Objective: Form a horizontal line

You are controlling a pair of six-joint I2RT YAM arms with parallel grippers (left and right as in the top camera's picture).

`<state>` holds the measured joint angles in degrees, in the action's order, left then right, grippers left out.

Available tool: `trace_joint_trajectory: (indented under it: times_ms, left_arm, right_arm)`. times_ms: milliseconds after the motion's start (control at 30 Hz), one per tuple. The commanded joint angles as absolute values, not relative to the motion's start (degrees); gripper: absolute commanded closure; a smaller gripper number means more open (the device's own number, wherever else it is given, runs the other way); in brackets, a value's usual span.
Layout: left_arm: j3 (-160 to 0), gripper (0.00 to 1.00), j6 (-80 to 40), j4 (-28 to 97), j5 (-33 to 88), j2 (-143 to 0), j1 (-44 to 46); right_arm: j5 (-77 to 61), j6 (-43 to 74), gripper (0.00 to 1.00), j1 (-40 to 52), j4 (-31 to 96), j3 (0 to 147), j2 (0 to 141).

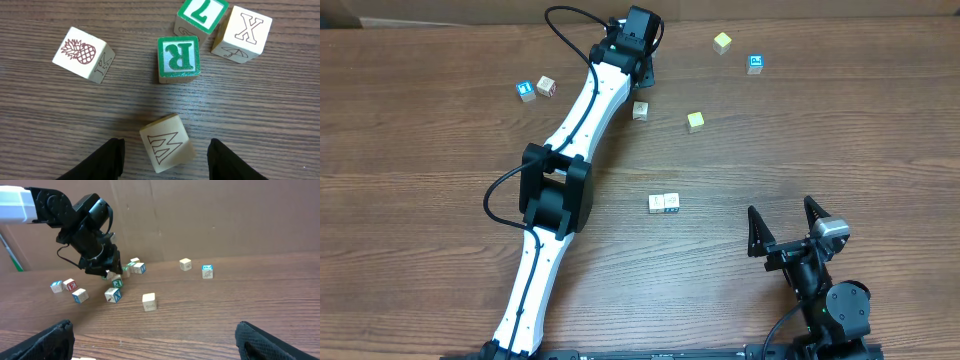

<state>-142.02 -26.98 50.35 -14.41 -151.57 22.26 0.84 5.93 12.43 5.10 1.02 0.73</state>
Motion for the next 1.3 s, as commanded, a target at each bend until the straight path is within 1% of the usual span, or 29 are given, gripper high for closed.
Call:
trace_joint_trajectory:
  times_ms: [0,100,200,300,333,367,467,567,633,700,733,867,1000,1200,1267]
  left_arm:
    - [-141.45,0.47,-28.49,50.19,-15.57,-154.82,22.17]
    - [-141.45,0.5,-28.53,50.09,-15.55,-155.0,21.87]
    - [-141.47,0.62,-28.51,49.45,-15.49,-155.0,21.71]
    - [-141.47,0.68,-28.27,49.43,-15.64,-155.0,21.67]
    - [-141.47,0.69,-28.27,49.47,-15.66,-155.0,21.67]
    - [-141.47,0.68,-28.27,49.52,-15.66,-155.0,21.65]
    - [-141.47,0.59,-28.27,49.39,-15.7,-155.0,21.65]
    - [-141.47,0.56,-28.27,48.97,-16.16,-155.0,21.65]
    - [-141.47,0.57,-28.27,48.71,-17.1,-155.0,21.54]
    - [-141.47,0.63,-28.27,48.34,-17.12,-155.0,21.32]
    - [-141.47,0.64,-28.29,48.12,-17.12,-155.0,21.1]
    - [-141.49,0.64,-28.29,47.79,-16.93,-155.0,20.45]
    - [-141.49,0.58,-28.27,47.72,-16.91,-155.0,20.12]
    - [-141.49,0.59,-28.27,47.03,-16.91,-155.0,20.14]
    - [-141.47,0.56,-28.29,46.44,-16.88,-155.0,20.14]
  right_arm:
    - [0.95,5.72,0.0,12.69,4.73,0.47,0.16]
    - [0.95,5.72,0.0,12.69,4.73,0.47,0.16]
    - [0.95,5.72,0.0,12.69,4.73,0.47,0.16]
    - [0.95,5.72,0.0,12.69,4.73,0.47,0.16]
    - [0.95,5.72,0.0,12.69,4.73,0.47,0.16]
    - [0.95,5.72,0.0,12.69,4.73,0.47,0.16]
    - [0.95,5.72,0.0,12.69,4.73,0.47,0.16]
    - [0.95,5.72,0.0,12.69,4.73,0.47,0.19]
    - [0.95,5.72,0.0,12.69,4.73,0.47,0.16]
    - [0.95,5.72,0.0,12.69,4.73,0.47,0.16]
    - [0.95,5.72,0.0,12.69,4.73,0.47,0.16]
    - [0.95,5.72,0.0,12.69,4.73,0.47,0.16]
    - [0.95,5.72,0.0,12.69,4.73,0.47,0.16]
    - [0.95,5.72,0.0,12.69,4.73,0.47,0.16]
    - [0.95,5.72,0.0,12.69,4.73,0.47,0.16]
